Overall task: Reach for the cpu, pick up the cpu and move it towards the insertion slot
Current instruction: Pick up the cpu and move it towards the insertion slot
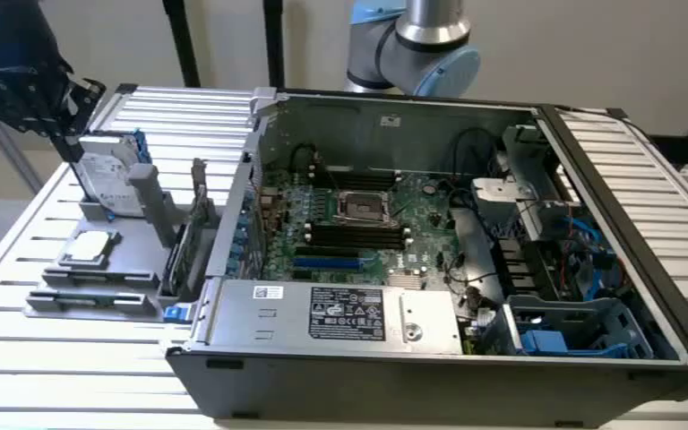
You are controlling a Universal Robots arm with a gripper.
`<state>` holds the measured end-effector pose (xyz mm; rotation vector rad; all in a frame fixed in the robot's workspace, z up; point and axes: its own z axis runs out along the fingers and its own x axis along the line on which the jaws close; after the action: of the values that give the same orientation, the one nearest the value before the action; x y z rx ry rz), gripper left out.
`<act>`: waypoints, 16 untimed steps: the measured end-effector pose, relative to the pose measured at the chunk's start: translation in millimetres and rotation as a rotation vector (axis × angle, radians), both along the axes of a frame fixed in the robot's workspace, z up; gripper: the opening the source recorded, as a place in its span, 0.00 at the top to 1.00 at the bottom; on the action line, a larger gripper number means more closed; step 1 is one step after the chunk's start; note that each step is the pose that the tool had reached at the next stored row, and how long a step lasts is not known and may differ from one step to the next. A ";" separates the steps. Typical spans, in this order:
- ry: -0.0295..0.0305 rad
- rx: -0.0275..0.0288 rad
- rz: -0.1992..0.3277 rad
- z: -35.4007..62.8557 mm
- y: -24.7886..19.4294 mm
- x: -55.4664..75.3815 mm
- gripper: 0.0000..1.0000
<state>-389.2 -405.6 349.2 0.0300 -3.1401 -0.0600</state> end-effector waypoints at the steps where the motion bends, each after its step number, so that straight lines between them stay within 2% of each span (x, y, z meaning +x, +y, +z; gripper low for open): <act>1: 0.0000 0.0000 0.000 0.0 0.0 0.0 0.89; 12: 0.0002 -0.0001 0.000 0.1 0.0 -0.4 0.89; 16: 0.0000 -0.0001 0.000 -0.4 0.0 -9.9 0.89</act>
<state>-399.1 -405.6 348.9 0.0300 -3.1401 -0.0599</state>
